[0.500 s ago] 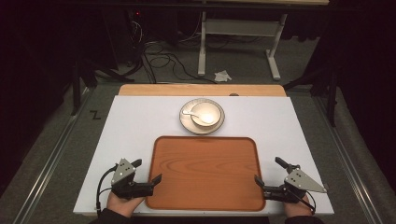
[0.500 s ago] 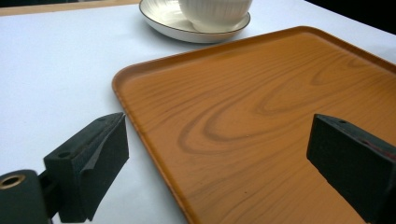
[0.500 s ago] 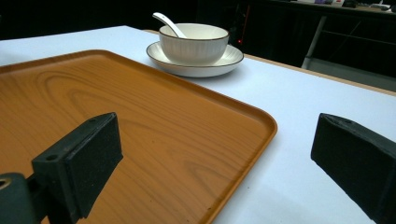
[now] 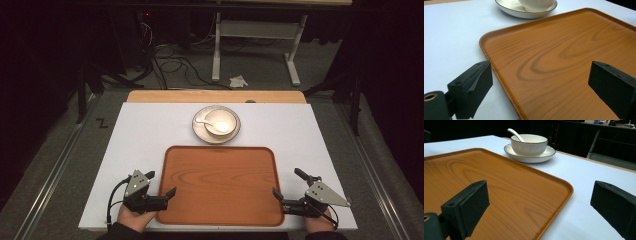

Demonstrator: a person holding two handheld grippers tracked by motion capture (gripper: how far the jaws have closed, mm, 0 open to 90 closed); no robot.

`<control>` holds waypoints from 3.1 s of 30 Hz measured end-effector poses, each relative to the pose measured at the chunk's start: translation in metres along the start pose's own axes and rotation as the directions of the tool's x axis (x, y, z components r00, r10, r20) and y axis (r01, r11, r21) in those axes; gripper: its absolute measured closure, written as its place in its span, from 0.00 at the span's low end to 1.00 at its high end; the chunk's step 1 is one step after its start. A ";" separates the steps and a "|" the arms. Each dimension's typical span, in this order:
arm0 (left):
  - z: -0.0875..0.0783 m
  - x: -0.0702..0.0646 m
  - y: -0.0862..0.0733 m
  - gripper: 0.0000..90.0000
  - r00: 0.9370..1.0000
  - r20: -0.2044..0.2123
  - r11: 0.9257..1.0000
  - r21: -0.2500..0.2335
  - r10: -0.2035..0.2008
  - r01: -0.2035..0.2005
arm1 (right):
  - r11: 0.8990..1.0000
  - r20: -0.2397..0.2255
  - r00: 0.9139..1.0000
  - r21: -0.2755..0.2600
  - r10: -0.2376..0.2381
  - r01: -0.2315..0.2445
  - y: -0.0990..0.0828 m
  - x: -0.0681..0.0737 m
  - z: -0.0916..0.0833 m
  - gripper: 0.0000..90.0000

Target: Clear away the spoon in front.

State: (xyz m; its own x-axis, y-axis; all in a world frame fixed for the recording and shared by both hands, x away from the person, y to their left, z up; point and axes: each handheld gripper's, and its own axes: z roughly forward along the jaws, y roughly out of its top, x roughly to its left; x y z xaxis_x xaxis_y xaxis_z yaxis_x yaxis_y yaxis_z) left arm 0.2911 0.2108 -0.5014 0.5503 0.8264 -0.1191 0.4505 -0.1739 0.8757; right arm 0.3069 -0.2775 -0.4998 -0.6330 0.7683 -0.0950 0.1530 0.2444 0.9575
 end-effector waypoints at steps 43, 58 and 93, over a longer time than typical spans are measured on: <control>0.000 0.000 0.032 0.09 1.000 0.005 0.998 -0.055 -0.002 0.003 | 1.000 -0.002 1.000 0.003 -0.002 0.002 0.000 0.000 0.000 0.03; 0.017 -0.002 0.067 0.11 1.000 0.008 0.995 -0.096 0.005 -0.004 | 1.000 0.005 1.000 -0.009 0.003 -0.003 0.001 -0.001 -0.002 0.03; 0.108 0.008 0.137 0.18 0.998 -0.060 1.000 -0.015 0.017 -0.018 | 0.999 -0.011 1.000 -0.032 0.026 -0.026 0.004 -0.003 -0.005 0.03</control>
State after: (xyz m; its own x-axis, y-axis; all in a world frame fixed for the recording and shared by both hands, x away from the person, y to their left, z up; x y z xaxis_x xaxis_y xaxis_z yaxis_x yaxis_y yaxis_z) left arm 0.4331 0.1362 -0.4326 0.5149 0.8539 -0.0761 0.4300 -0.1804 0.8846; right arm 0.3061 -0.2817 -0.4941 -0.6373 0.7677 -0.0668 0.1452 0.2048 0.9680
